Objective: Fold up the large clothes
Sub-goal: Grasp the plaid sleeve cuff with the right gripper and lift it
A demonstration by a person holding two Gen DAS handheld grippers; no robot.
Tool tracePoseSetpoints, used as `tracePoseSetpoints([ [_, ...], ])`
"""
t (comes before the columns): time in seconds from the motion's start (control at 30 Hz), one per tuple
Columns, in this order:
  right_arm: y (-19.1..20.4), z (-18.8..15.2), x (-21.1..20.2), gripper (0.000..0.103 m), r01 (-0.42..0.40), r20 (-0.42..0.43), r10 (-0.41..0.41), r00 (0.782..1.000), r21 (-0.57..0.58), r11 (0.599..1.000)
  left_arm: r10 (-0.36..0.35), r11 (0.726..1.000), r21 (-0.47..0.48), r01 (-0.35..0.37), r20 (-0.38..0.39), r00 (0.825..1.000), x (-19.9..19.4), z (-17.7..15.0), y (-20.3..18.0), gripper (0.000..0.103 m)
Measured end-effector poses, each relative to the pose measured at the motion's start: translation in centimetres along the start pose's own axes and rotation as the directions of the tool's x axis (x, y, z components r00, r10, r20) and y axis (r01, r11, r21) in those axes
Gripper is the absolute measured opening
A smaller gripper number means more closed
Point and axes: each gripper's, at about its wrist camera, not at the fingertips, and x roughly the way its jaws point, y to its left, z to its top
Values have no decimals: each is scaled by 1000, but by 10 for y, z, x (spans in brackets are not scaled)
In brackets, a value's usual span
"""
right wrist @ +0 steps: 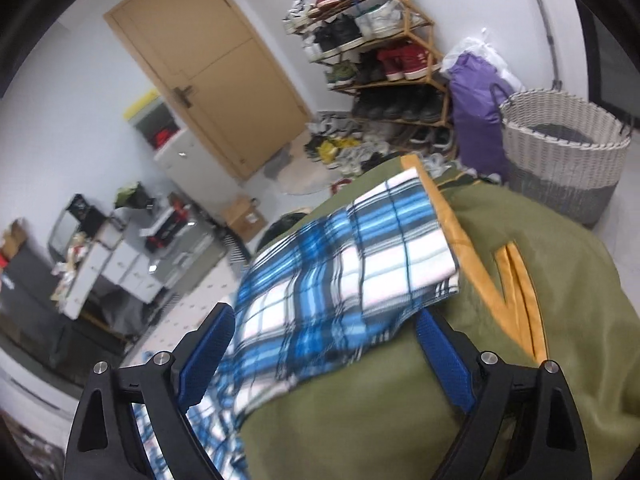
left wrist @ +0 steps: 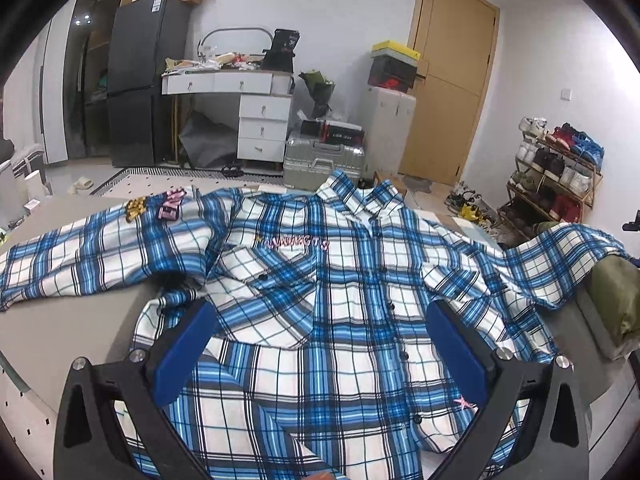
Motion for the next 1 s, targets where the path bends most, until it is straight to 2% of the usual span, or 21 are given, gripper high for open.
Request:
tracePoseSetpoints([
  [0.07, 5, 3, 14, 87, 46, -14, -46, 999, 0, 999, 7, 1000, -5, -8, -8, 1000, 1, -2, 2, 102],
  [0.1, 8, 4, 18, 75, 75, -12, -75, 997, -12, 997, 9, 1000, -8, -9, -9, 1000, 1, -3, 3, 102],
  [0.13, 10, 6, 23, 59, 102, -12, -102, 995, -20, 995, 11, 1000, -9, -11, -7, 1000, -1, -4, 4, 102],
  [0.17, 12, 8, 27, 49, 132, -13, -132, 991, -18, 991, 12, 1000, -10, -12, -6, 1000, -2, -5, 5, 102],
  [0.2, 14, 9, 29, 24, 160, -5, -160, 987, -17, 987, 14, 1000, -12, -15, -4, 1000, -3, -6, 7, 102],
  [0.23, 16, 10, 28, 5, 172, 7, -172, 985, -17, 985, 18, 1000, -14, -18, -2, 1000, -5, -7, 9, 102],
  [0.27, 18, 11, 26, 5, 177, 20, -177, 984, -17, 984, 20, 1000, -17, -20, 1, 1000, -6, -8, 12, 102],
  [0.37, 44, 8, 5, 5, 129, 116, -119, 986, -79, 989, 21, 999, -34, -20, 9, 1000, -10, -10, 22, 102],
  [0.47, 93, -6, -17, 5, 49, 170, -19, 985, -177, 983, 26, 998, -57, -25, 13, 1000, -10, -13, 32, 102],
  [0.5, 118, -16, -26, 5, -4, 178, 45, 983, -227, 974, 29, 997, -68, -27, 15, 999, -11, -14, 36, 102],
  [0.57, 160, -37, -35, 5, -62, 171, 119, 978, -305, 950, 33, 996, -83, -31, 21, 999, -12, -16, 42, 102],
  [0.63, 221, -72, -39, 5, -157, 137, 228, 964, -396, 905, 48, 994, -98, -45, 23, 999, -15, -18, 49, 102],
  [0.67, 239, -84, -39, 5, -194, 119, 265, 957, -416, 888, 50, 994, -103, -47, 27, 998, -17, -20, 52, 102],
  [0.73, 298, -125, -29, 5, -319, 19, 370, 929, -468, 824, 63, 991, -120, -59, 29, 998, -24, -24, 61, 102],
  [0.8, 345, -163, -16, 5, -427, -80, 448, 890, -486, 762, 80, 988, -133, -75, 32, 996, -32, -28, 69, 102],
  [0.87, 390, -212, 1, 5, -537, -203, 509, 837, -487, 689, 99, 985, -146, -94, 31, 995, -38, -30, 78, 102],
  [0.93, 426, -262, 16, 5, -621, -325, 532, 782, -473, 625, 131, 979, -161, -125, 26, 991, -47, -36, 87, 102],
  [1.0, 449, -307, 30, 5, -672, -413, 531, 740, -464, 577, 156, 974, -172, -150, 19, 988, -51, -40, 93, 102],
])
